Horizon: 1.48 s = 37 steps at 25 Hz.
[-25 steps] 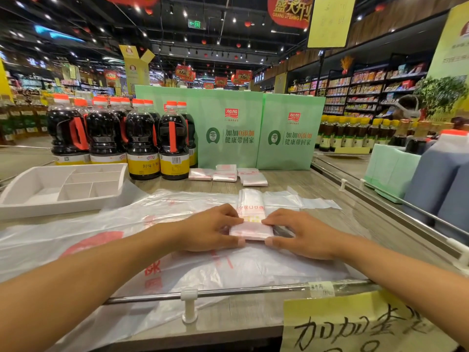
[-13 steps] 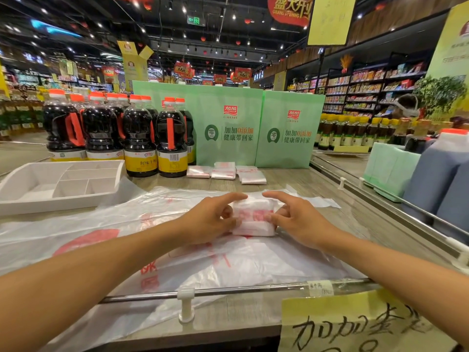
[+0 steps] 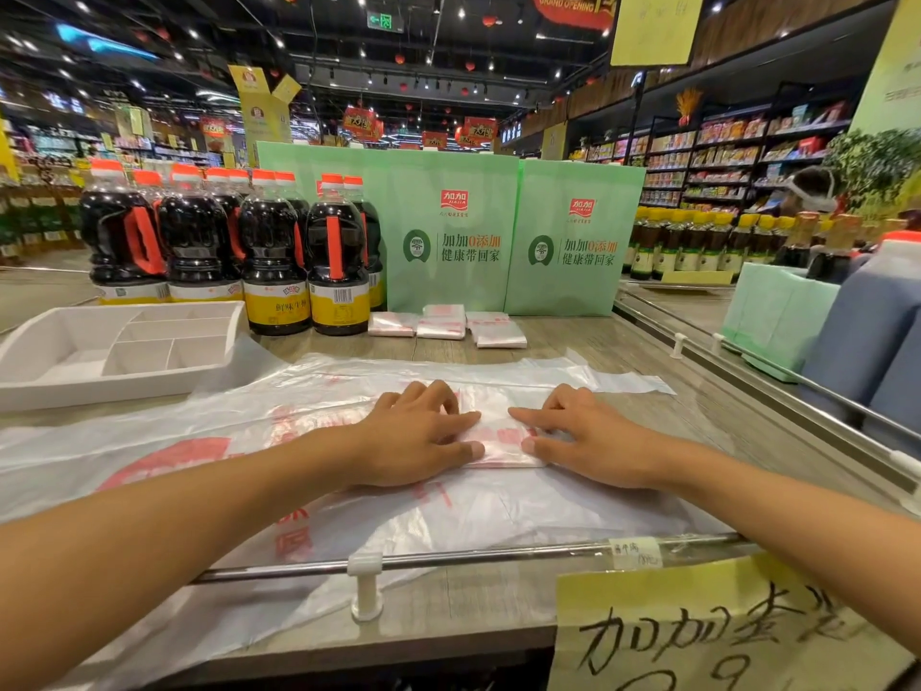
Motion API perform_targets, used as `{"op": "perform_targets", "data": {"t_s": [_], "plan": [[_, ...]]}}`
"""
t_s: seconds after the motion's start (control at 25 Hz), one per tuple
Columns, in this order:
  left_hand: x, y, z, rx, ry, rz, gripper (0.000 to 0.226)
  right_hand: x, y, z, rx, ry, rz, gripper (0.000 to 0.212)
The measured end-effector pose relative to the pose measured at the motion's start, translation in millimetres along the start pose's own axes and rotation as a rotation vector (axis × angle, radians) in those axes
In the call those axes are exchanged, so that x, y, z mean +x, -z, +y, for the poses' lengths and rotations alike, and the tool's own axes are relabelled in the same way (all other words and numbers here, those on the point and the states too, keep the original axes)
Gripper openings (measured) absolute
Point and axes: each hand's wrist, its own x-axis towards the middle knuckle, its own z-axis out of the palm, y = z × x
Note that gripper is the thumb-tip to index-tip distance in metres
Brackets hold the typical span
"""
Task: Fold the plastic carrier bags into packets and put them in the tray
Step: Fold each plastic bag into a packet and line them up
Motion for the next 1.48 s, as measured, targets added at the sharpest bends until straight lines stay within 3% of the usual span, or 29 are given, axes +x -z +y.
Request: {"op": "perform_targets", "data": {"t_s": [0.24,0.4,0.52,0.8,1.2,1.28,1.48], "plan": [[-2,0,-5,0.016,0.043,-0.22,0.079,-3,5,0,-0.092,-0.03,-0.194,0.074],[0,4,-5,0.018,0.025,-0.253,0.08,-3,13,-2,-0.171,-0.038,-0.294,0.08],[-3,3,-4,0.028,0.0,-0.218,0.079,-4,12,-2,-0.215,-0.017,-0.26,0.084],[-8,2,-7,0.03,-0.103,-0.059,0.074,-18,8,-11,-0.087,-0.003,-0.175,0.071],[-8,7,-12,-0.021,-0.179,0.06,0.066,-16,3,0,0.009,0.101,-0.1,0.085],[-9,6,-11,-0.058,-0.185,0.072,0.065,-17,5,-4,0.033,0.109,-0.038,0.079],[-9,10,-11,-0.278,-0.182,0.171,0.051,-23,11,-14,0.144,0.138,0.16,0.037]]}}
